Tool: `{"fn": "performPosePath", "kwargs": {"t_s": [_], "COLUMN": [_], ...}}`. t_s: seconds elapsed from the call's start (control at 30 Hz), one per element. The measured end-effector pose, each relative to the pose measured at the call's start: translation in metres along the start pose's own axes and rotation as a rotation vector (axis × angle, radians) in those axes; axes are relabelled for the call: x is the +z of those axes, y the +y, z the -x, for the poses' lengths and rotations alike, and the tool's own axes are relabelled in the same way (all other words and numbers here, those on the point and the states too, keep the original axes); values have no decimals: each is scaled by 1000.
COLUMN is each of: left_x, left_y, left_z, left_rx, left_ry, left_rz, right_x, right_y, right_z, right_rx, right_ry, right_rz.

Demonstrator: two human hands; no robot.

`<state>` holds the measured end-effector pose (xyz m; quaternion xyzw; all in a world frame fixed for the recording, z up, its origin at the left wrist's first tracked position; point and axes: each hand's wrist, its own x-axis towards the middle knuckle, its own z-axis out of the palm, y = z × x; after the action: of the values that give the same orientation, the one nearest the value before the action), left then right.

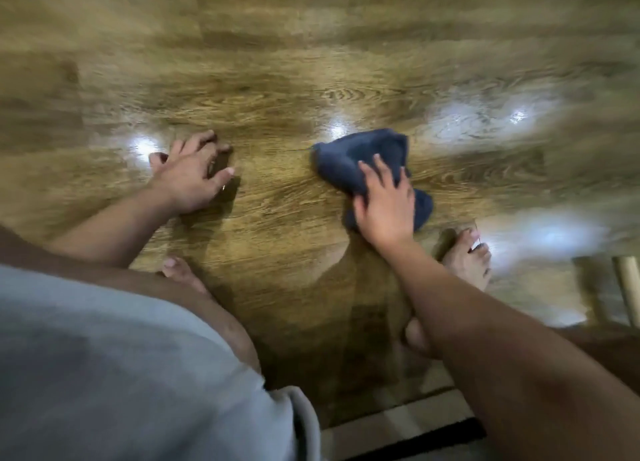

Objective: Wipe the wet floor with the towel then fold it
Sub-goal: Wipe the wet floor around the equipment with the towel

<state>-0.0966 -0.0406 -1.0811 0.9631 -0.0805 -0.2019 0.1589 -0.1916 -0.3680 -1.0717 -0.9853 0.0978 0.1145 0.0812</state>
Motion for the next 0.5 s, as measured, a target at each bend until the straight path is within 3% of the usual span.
{"fn": "performPosePath", "kwargs": {"t_s": [0.07, 0.17, 0.3, 0.37, 0.5], "left_x": [-1, 6, 18, 20, 24], "left_y": [-1, 5, 10, 14, 23], "left_z": [-1, 3, 7, 7, 4], "left_rx": [7, -21, -41, -58, -83], "left_ry": [-17, -10, 35, 45, 69], "left_rz": [-52, -141, -161, -161, -124], "right_x": [-13, -20, -2, 7, 31], "right_y": [45, 79, 32, -6, -72], "right_z": [-9, -14, -3, 16, 62], "right_rx": [162, 262, 398, 330, -122], "right_ry": [26, 63, 87, 69, -9], "right_rz": [-35, -94, -110, -65, -10]}}
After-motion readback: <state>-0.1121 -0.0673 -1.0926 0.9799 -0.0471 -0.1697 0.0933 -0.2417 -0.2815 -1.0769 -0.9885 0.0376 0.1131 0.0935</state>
